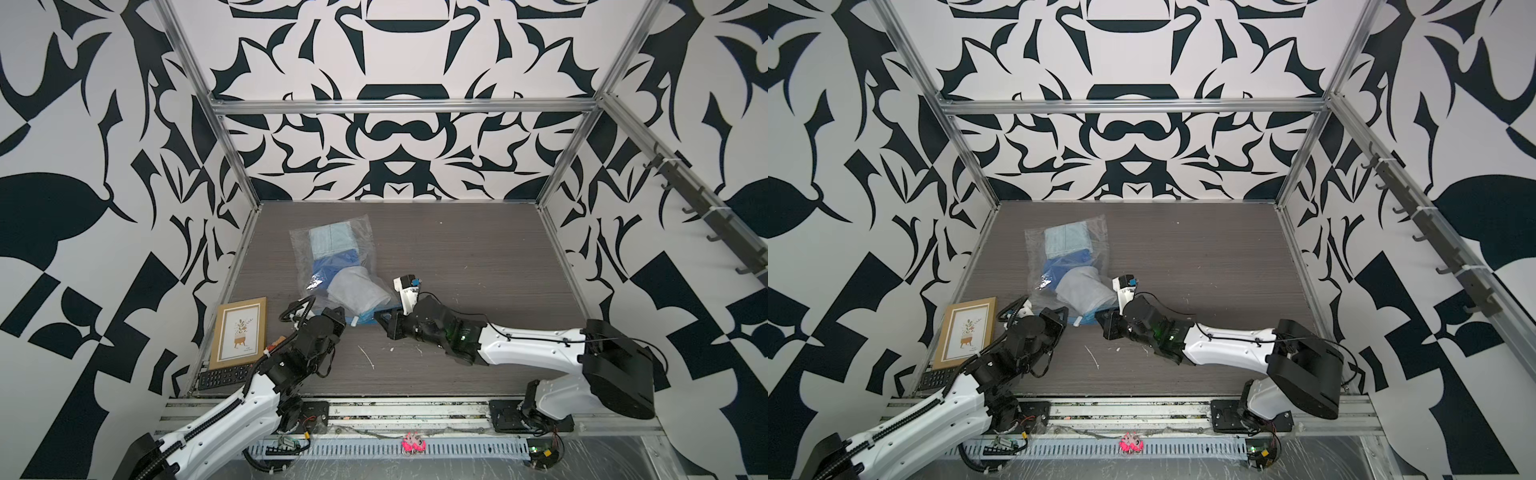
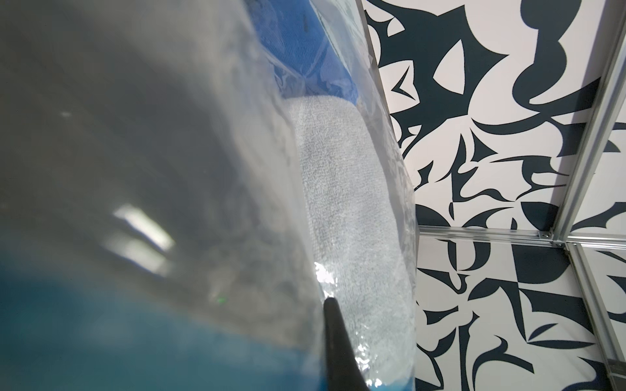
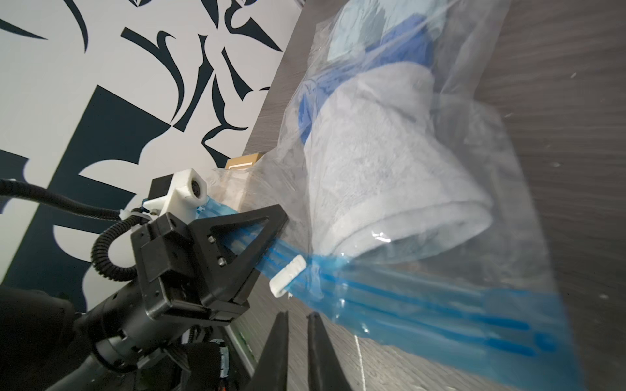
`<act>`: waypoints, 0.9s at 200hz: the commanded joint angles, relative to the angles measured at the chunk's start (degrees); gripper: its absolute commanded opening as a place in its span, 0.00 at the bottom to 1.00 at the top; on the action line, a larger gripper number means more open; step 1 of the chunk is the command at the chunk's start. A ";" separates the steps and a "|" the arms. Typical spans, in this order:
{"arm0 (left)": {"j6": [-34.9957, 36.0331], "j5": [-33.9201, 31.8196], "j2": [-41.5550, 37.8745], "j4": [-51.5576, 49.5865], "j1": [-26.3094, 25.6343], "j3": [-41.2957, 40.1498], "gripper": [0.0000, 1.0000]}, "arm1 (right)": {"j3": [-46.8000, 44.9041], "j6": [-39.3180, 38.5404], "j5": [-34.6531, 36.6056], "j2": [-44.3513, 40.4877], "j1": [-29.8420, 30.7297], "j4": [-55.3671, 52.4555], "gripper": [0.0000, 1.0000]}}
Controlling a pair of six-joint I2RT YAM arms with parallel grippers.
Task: Place the folded towel into the vacuum bag
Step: Adjust the vacuum bag at the center of the board.
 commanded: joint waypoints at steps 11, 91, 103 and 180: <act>0.60 1.20 0.07 0.15 0.16 2.41 0.00 | 0.06 -7.28 3.02 -4.04 0.53 -5.82 0.00; 0.82 1.85 1.70 0.92 0.16 3.36 0.00 | -1.54 -5.31 2.09 -1.36 3.41 -1.78 0.05; 0.90 1.89 1.69 0.79 0.16 3.50 0.00 | -2.11 -4.45 2.22 -0.39 3.57 -0.40 0.02; 1.60 4.62 3.10 1.08 0.16 5.10 0.00 | -1.57 -1.78 6.38 5.22 3.59 7.15 0.00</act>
